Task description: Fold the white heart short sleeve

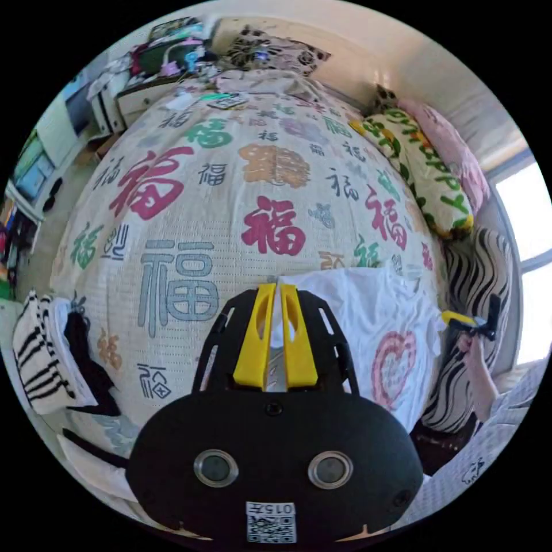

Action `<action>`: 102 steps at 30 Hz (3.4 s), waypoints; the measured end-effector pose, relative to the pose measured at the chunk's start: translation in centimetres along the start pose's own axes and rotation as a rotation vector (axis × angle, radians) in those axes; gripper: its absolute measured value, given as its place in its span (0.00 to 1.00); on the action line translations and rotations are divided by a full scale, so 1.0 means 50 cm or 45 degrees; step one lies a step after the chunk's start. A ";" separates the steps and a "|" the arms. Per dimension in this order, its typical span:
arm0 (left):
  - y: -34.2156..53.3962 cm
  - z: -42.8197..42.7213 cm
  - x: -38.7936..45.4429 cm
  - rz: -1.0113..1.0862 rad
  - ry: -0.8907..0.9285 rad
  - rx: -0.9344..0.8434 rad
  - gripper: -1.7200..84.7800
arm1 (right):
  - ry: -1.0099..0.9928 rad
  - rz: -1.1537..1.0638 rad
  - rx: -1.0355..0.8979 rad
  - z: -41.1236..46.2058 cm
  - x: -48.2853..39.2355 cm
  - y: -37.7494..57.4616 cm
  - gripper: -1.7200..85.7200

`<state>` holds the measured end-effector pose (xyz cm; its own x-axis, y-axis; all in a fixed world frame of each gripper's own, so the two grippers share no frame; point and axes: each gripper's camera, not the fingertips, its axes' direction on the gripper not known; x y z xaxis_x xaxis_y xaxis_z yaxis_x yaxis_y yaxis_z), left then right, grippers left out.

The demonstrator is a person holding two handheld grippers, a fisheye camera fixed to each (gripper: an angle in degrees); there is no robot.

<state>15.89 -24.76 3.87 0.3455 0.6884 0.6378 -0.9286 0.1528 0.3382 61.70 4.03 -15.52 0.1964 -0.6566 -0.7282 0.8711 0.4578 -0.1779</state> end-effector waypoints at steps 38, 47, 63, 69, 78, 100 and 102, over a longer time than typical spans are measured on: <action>0.184 0.197 -0.395 -0.630 0.805 0.089 0.02 | 0.402 -0.762 -0.693 0.620 -0.578 -0.451 0.01; 0.248 0.297 -0.437 -0.590 0.708 0.160 0.01 | 0.459 -0.705 -0.674 0.621 -0.576 -0.433 0.01; 0.341 0.470 -0.309 -0.063 0.047 0.005 0.03 | 0.387 -0.215 0.055 0.010 -0.195 0.027 0.02; 0.322 0.640 0.003 0.396 0.140 -0.082 0.08 | 0.545 0.322 0.126 -0.124 0.032 0.377 0.02; 0.286 0.979 0.555 1.126 0.288 -0.257 0.13 | 0.407 0.635 0.210 -0.168 0.248 0.587 0.07; 0.517 1.554 0.781 1.602 0.192 -0.783 0.13 | 0.144 0.752 0.369 -0.170 0.365 0.813 0.03; 0.557 1.594 0.788 1.706 0.148 -0.880 0.13 | 0.129 0.779 0.391 -0.173 0.380 0.820 0.03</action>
<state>14.42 -49.92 93.57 -0.7642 0.6310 0.1338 -0.4299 -0.3437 -0.8349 97.23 15.51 -42.36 0.6632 -0.2683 -0.6987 0.7079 0.5279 0.4693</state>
